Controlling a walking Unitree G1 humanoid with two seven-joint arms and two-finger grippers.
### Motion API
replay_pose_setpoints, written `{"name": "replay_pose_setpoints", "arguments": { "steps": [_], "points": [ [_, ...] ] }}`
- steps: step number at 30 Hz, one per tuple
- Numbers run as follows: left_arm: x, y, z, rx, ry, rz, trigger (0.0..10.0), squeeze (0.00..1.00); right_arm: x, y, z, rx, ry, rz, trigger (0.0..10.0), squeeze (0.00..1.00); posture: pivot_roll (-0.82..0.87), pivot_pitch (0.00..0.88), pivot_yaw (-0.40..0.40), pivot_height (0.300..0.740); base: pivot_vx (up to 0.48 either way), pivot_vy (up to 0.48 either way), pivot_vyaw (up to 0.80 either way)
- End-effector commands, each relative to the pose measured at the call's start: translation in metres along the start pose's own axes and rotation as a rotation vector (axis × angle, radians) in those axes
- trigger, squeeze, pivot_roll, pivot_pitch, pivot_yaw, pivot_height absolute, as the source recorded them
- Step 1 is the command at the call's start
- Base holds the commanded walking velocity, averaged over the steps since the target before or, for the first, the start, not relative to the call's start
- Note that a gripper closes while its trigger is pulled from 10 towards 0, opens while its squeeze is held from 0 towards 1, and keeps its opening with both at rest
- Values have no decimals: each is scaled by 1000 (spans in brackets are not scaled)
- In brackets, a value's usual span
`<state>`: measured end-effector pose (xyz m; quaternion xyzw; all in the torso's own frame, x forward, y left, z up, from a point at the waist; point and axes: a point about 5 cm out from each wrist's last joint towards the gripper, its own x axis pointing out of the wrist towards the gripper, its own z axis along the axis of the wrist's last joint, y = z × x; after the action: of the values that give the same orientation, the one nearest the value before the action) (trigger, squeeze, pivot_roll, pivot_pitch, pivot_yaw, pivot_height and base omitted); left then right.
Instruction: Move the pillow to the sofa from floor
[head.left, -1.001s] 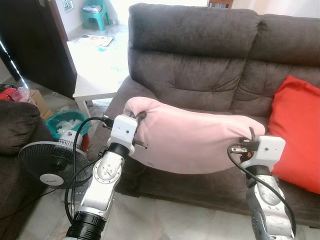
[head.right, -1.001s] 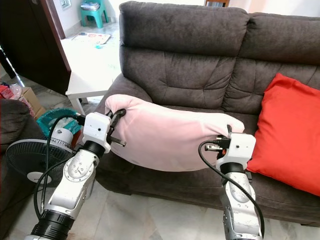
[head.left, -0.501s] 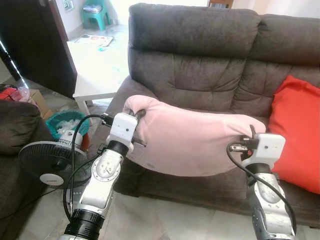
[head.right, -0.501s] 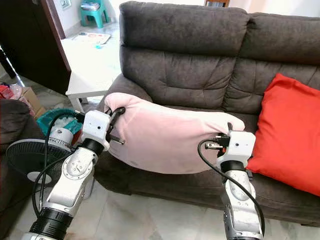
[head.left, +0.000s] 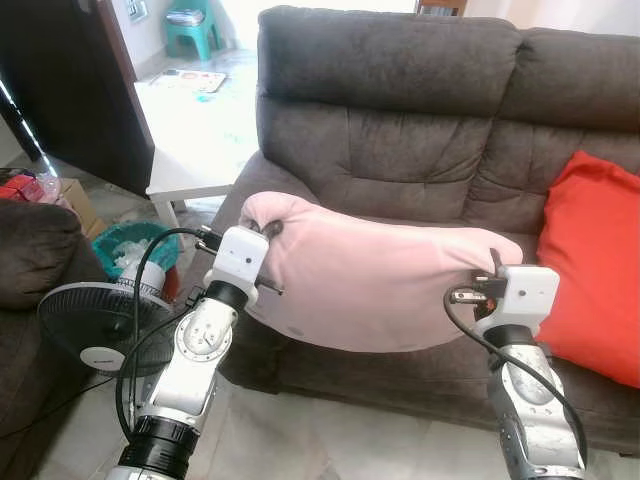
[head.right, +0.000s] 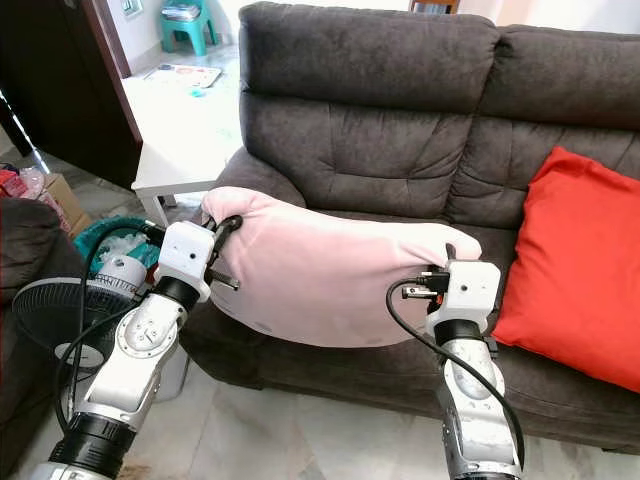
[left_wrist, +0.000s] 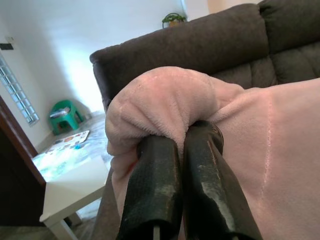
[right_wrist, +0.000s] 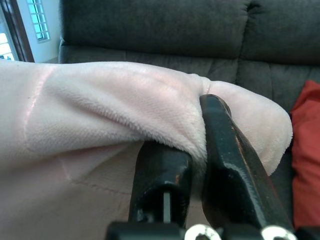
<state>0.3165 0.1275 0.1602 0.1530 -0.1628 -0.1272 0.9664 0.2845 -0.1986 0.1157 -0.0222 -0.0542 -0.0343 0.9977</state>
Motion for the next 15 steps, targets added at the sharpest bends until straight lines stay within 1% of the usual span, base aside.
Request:
{"name": "replay_pose_setpoints", "arguments": {
  "steps": [1,2,6,13,15],
  "points": [
    [3,22,7,22,-38,87,10000,0,6,-7,18,-3,-85,-33,10000,0,55,28,-37,740,0,0,0],
    [3,24,7,23,-38,90,10000,0,6,-7,18,-4,-85,-32,10000,0,55,28,-37,740,0,0,0],
    [3,30,6,-16,-29,126,10000,0,6,-7,17,-4,-81,-30,10000,0,59,29,-38,740,0,0,0],
    [3,28,5,-13,-26,120,10000,0,6,-4,16,-7,-77,-23,10000,0,59,30,-41,740,0,0,0],
    [3,29,5,-13,-26,123,10000,0,7,-4,17,-8,-78,-19,10000,0,59,30,-41,740,242,0,0]
  ]
}}
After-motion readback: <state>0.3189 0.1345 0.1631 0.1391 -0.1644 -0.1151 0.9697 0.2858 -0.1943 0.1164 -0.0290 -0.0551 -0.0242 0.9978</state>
